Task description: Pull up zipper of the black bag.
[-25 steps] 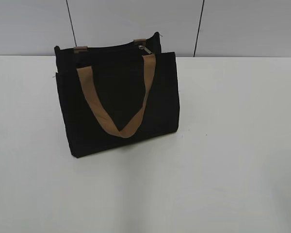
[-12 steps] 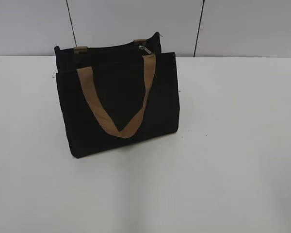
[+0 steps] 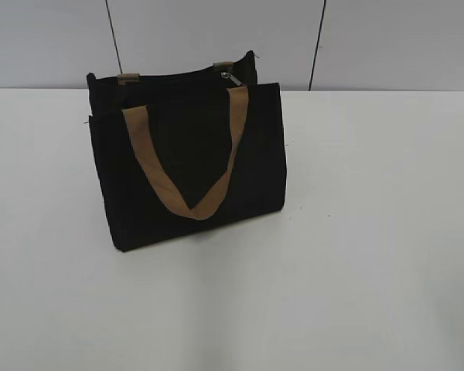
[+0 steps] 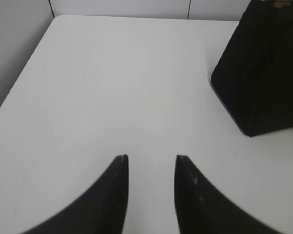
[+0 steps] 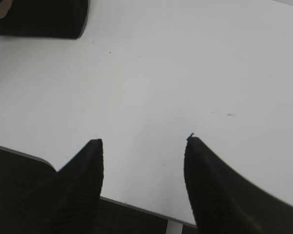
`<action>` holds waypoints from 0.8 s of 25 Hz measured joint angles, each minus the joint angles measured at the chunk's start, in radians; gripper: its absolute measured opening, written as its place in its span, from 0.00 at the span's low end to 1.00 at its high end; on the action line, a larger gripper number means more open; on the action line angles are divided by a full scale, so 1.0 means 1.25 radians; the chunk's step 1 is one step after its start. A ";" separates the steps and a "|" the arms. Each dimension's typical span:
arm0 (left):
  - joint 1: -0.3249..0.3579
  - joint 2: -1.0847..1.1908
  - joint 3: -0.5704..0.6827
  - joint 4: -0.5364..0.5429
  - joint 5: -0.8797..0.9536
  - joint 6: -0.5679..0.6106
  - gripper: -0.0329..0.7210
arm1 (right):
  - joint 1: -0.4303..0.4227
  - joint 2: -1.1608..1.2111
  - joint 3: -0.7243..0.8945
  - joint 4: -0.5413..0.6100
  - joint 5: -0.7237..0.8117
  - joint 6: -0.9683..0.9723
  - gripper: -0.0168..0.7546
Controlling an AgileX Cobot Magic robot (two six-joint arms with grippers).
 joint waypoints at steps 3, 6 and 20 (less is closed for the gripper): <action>0.000 0.000 0.000 0.000 0.000 0.000 0.36 | 0.000 0.000 0.000 0.000 -0.002 0.000 0.55; 0.000 0.000 0.000 0.000 0.000 0.000 0.36 | 0.000 0.000 0.000 0.000 -0.002 0.000 0.55; -0.046 0.000 0.000 0.001 0.000 0.000 0.36 | 0.000 0.000 0.000 0.000 -0.002 -0.001 0.55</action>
